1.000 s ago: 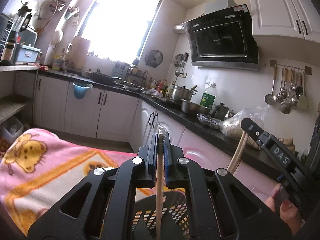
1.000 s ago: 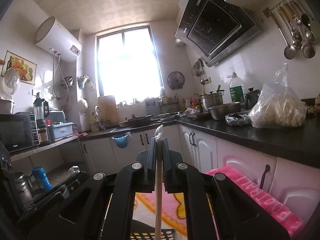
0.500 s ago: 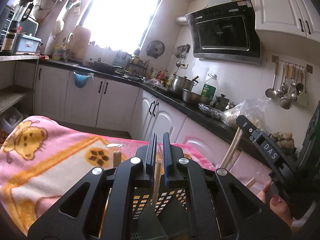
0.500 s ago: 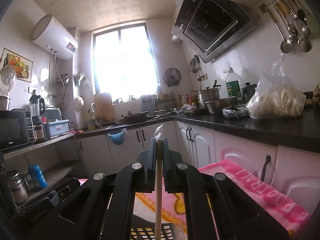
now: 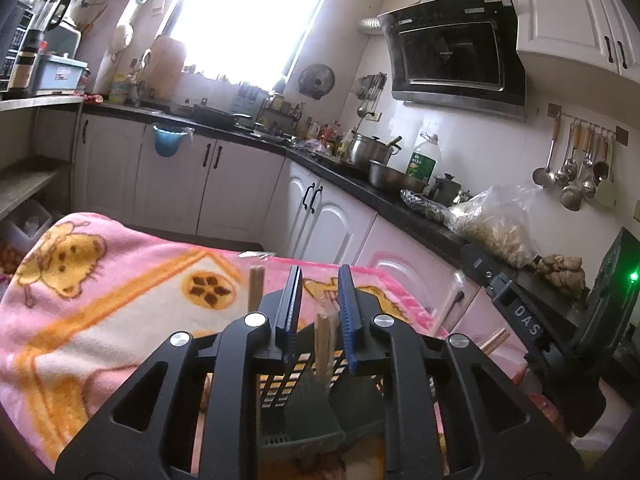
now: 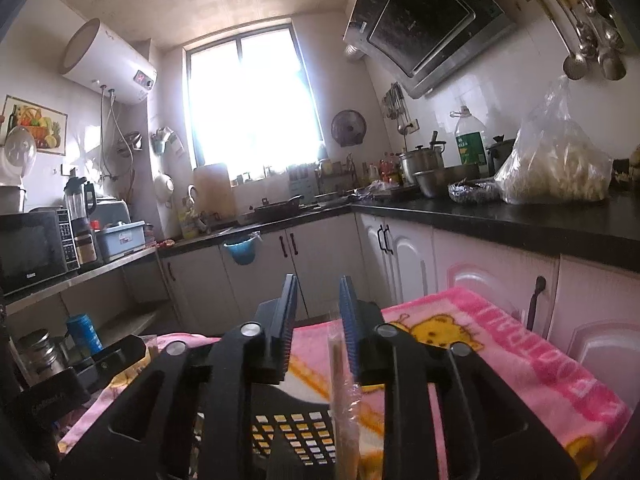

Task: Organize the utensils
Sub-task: 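Open the right tool while the left tool releases its chopstick into the caddy, then withdraw both open tools from the caddy toward the remaining chopsticks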

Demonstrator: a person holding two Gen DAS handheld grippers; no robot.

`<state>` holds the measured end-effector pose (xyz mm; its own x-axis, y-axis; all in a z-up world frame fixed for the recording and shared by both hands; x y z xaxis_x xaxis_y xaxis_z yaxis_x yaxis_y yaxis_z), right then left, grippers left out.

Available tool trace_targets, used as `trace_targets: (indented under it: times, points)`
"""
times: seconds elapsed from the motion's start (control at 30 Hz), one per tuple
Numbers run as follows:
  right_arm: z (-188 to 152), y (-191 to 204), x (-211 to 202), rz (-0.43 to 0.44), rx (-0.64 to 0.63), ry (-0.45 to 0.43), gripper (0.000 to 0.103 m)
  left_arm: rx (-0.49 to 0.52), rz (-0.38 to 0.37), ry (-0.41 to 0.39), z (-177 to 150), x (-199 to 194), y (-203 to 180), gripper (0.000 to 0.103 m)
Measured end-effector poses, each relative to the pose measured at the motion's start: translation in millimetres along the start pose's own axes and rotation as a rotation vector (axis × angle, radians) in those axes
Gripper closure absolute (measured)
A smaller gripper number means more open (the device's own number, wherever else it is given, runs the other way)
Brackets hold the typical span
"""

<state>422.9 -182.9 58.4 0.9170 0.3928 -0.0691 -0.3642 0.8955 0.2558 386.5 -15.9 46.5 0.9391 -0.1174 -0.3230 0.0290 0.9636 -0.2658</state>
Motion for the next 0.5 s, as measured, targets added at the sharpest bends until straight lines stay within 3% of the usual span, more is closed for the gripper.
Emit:
trace_targets:
  times: [0.27, 0.5]
  points:
    - [-1, 3, -19, 0.014, 0.006, 0.031, 0.066, 0.005, 0.011, 0.02, -3, -11, 4, 0.083]
    - [4, 17, -42, 0.059, -0.012, 0.055, 0.042, 0.018, 0.031, 0.02, -3, -28, 8, 0.072]
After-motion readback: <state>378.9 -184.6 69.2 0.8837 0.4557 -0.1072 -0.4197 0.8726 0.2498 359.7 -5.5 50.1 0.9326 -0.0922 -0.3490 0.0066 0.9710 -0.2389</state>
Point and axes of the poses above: each gripper's, at about its wrist camera, not at the fingertips, and x roughly the way its jaws point, y to its left, z to its top, the point moved 6 cm from there along x, roughly the way its jaws point, and after that the axes turned 12 degrees about z, right-handed, at the moved point
